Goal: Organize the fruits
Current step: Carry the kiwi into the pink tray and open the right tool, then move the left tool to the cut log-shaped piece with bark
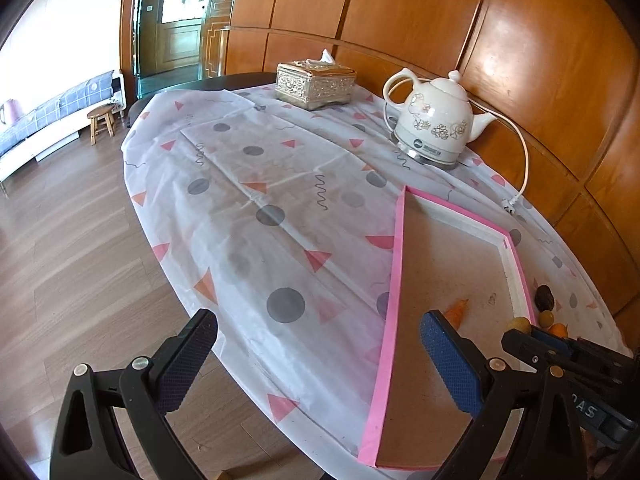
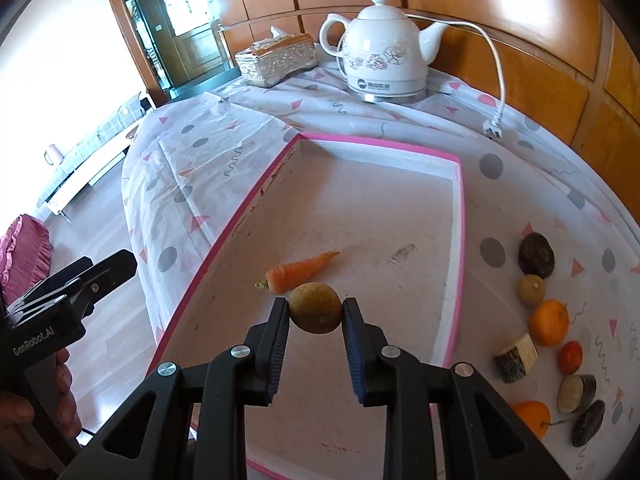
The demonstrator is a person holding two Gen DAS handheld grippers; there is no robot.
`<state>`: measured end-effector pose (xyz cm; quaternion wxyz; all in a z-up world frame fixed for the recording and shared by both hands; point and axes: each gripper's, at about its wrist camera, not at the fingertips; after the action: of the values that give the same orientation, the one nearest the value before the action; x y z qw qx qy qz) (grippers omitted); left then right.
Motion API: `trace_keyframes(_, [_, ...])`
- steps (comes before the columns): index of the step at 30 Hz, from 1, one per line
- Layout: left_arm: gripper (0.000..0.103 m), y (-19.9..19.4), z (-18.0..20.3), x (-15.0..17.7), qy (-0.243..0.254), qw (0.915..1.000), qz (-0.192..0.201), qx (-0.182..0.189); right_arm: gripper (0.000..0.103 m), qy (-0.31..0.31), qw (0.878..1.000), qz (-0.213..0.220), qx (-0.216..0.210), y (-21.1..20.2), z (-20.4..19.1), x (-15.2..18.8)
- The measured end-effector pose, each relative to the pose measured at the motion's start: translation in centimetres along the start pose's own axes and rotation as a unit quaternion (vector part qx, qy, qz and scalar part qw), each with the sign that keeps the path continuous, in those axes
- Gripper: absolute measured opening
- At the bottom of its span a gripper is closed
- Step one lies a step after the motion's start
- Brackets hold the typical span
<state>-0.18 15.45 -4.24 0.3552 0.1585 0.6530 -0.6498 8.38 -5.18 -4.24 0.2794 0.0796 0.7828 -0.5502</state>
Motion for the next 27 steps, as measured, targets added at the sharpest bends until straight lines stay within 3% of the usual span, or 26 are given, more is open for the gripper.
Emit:
trace_keyframes(9, [0.102, 0.1, 0.0, 0.1, 0.000, 1.0000, -0.003, 0.001, 0.028, -0.009, 1.000, -0.002, 0.022, 1.3, -0.6, -0.8])
trace_keyframes(16, [0.102, 0.2, 0.1, 0.3, -0.004, 1.0000, -0.004, 0.004, 0.036, 0.006, 1.000, 0.008, 0.028, 0.9, -0.2, -0.6])
trace_keyframes(21, [0.102, 0.1, 0.7, 0.3, 0.003, 0.9999, -0.004, 0.010, 0.042, 0.009, 0.998, 0.040, 0.048, -1.1, 0.4, 0.1])
trace_keyframes(27, [0.102, -0.3, 1.7, 0.2, 0.019, 0.9995, 0.003, 0.024, 0.043, 0.020, 0.992, 0.089, 0.085, -4.7, 2.8, 1.6])
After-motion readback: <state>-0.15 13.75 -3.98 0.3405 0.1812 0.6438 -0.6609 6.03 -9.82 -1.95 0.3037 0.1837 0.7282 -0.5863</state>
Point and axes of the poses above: each gripper's, at about its wrist camera, not at the fingertips, and y roughly the way its jaws point, z to its right, x to its underside, and after that the axes turned 10 degrees about y, right-handed
